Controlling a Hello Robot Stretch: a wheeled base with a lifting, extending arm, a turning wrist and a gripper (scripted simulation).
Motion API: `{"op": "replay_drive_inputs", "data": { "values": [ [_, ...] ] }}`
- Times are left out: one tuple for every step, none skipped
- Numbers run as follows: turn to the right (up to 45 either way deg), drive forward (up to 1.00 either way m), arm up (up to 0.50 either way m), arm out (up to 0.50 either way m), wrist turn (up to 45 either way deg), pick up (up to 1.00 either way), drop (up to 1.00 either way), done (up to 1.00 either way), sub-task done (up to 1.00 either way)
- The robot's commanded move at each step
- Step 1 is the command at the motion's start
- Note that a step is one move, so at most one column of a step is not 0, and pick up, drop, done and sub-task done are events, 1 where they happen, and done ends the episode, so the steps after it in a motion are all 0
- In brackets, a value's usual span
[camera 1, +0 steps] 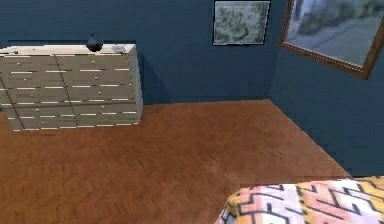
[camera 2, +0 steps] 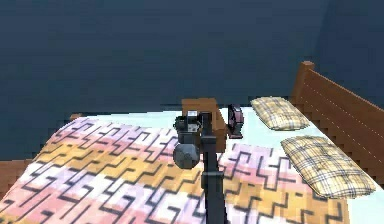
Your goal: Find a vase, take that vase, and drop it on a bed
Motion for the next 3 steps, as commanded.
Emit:
{"op": "replay_drive_inputs", "data": {
  "values": [
    [0.0,0.00,0.10,0.00,0.0,0.00,0.00,0.00,0.00],
    [0.0,0.00,0.00,-0.08,0.0,0.00,0.00,0.00,0.00],
    [0.0,0.00,0.00,0.00,0.0,0.00,0.00,1.00,0.00]
  ]
}}
